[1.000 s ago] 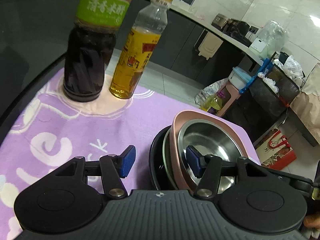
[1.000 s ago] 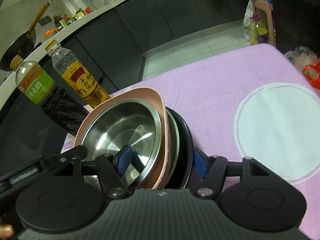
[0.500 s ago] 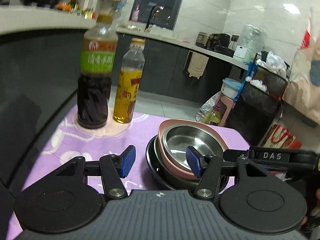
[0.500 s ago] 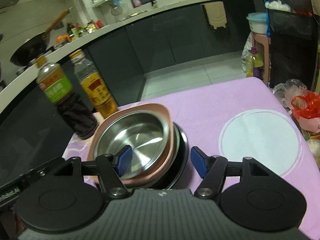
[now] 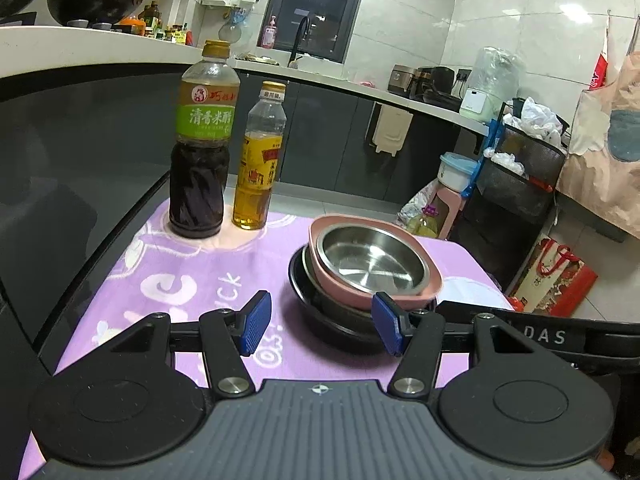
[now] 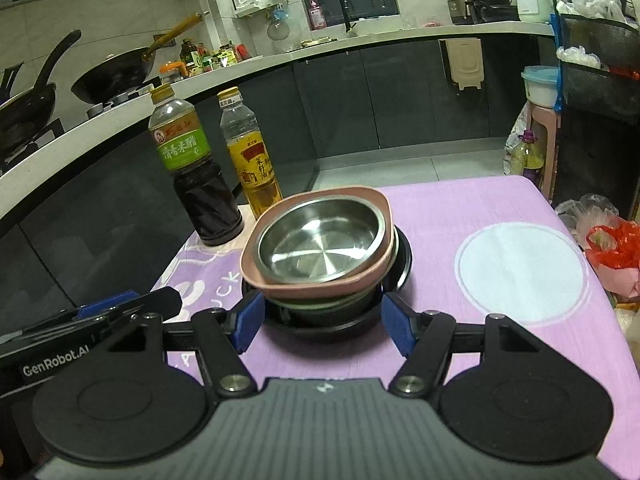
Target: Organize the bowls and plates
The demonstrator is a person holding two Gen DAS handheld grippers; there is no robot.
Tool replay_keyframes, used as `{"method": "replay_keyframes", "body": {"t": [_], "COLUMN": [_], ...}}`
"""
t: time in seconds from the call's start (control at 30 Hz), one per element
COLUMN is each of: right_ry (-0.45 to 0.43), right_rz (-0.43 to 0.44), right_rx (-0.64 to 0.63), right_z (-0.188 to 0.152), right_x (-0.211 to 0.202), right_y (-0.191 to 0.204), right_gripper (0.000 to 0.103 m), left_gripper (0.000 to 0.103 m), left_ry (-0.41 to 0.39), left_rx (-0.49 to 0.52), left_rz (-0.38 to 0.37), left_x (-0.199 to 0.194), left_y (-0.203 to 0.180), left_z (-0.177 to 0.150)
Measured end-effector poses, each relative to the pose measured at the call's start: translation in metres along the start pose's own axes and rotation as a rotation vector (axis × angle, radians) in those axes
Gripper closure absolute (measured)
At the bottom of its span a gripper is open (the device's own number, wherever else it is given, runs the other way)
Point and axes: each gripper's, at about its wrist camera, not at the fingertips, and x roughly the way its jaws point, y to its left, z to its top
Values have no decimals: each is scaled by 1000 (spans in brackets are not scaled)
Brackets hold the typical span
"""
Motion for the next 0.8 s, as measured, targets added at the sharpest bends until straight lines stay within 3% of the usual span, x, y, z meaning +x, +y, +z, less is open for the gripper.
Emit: {"method": "replay_keyframes", "body": {"t": [0.37, 0.8], "right_ry": [-5, -25], "right_rz": [-58, -95], "right_rx": [20, 24], "right_z": [-35, -63], "right_x": [-23, -60], "right_y": [5, 12], "right_gripper": [66, 66], "left_gripper": [50, 49], "left_ry": [19, 6], "left_rx": [-50, 22], "left_rz": [-33, -41], "left_x": [-27, -65], "left_y": [-2, -19], "left_z": [-29, -46]}}
